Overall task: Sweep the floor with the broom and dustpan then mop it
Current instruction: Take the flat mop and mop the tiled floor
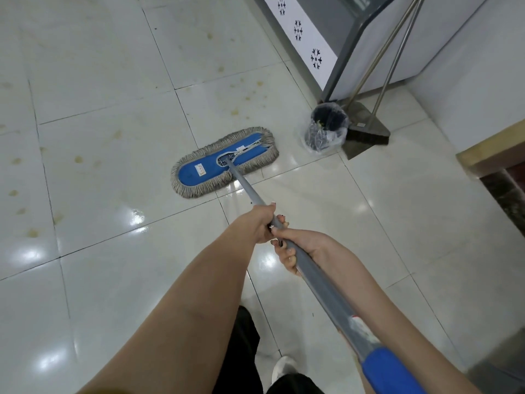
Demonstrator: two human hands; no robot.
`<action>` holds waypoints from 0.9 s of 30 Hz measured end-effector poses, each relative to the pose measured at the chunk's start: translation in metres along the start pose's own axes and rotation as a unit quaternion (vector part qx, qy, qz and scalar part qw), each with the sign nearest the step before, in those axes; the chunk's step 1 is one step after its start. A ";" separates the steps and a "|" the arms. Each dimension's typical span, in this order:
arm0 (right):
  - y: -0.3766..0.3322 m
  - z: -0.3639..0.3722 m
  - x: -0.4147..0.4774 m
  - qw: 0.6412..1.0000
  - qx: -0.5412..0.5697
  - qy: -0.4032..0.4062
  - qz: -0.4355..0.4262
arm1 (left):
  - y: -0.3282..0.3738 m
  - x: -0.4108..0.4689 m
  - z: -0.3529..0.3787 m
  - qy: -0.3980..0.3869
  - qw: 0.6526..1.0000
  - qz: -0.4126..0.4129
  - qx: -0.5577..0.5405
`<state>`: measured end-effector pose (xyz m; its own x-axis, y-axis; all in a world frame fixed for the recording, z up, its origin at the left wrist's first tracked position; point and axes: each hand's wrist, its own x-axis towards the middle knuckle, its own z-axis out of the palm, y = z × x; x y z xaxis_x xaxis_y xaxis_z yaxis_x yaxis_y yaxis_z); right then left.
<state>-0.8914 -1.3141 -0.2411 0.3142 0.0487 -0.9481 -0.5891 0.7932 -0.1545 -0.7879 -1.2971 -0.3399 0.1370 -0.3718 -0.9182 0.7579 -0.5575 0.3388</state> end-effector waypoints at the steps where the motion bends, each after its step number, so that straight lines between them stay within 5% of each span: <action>1: -0.010 0.006 0.003 1.000 0.003 0.000 0.000 | 0.011 0.003 -0.003 0.001 1.000 0.001 0.003; 14: -0.146 0.057 0.041 1.000 -0.018 0.001 0.003 | 0.150 0.050 -0.030 -0.001 1.000 -0.011 0.014; 27: -0.355 0.051 0.090 0.998 -0.055 0.004 0.021 | 0.335 0.130 -0.001 0.021 0.998 0.008 -0.064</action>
<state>-0.6160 -1.5609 -0.2577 0.2817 0.0759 -0.9565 -0.6807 0.7184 -0.1435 -0.5160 -1.5316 -0.3458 0.1749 -0.3469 -0.9215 0.8299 -0.4516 0.3275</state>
